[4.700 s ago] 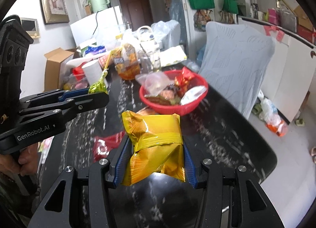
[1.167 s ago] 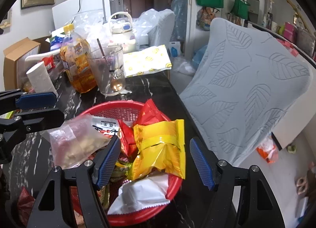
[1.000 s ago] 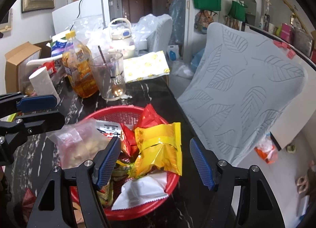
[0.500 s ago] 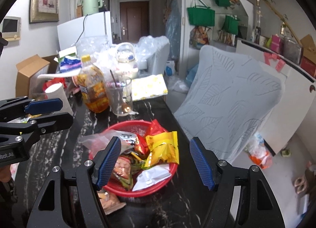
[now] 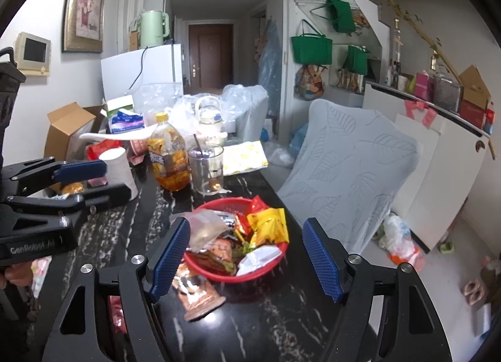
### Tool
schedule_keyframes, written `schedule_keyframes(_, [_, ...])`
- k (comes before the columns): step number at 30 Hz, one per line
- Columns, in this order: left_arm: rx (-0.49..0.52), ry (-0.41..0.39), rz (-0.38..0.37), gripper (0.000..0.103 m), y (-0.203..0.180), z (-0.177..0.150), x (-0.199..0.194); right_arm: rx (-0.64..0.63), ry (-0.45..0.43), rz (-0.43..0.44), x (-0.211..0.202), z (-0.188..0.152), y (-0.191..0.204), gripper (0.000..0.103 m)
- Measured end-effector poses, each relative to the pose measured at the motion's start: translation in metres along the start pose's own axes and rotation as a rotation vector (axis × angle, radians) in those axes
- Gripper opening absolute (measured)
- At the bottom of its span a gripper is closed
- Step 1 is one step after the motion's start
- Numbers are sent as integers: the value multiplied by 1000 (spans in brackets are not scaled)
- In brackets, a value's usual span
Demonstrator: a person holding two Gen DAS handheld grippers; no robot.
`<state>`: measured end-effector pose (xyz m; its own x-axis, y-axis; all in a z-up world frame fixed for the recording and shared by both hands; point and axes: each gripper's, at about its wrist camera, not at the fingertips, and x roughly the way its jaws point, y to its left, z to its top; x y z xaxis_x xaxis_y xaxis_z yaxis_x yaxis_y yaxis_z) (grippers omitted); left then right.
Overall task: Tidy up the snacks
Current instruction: 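Withdraw both tools from the basket toward the remaining packets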
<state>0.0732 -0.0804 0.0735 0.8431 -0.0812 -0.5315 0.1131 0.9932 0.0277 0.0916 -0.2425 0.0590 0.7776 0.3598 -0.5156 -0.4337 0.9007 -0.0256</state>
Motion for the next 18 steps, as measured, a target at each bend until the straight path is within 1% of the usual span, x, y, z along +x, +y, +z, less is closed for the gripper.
schedule_keyframes(2, [6,-9,2,81,-2,-4,-7,8,-2,-1,-8,-4,3,78])
schedule_keyframes(5, [9,-9,-15,81,-3,-13,-15,17,-2,-6,-17,-10,6,78])
schedule_keyframes(8, [6,-5,-29,81,-4,-20,-20,22,-5,-9,-26,-16,12,83])
schedule_keyframes(12, [7,-2,-91,81,-4,-33,-31,25,-10,-14,-37,-26,20,85])
schedule_keyframes(15, [-8,6,-116,81,-5,-43,-39,33,-5,-4,-43,-33,24,89])
schedule_keyframes(18, [-8,20,-123,81,-7,-53,-43,37,7,4,-47,-43,30,89])
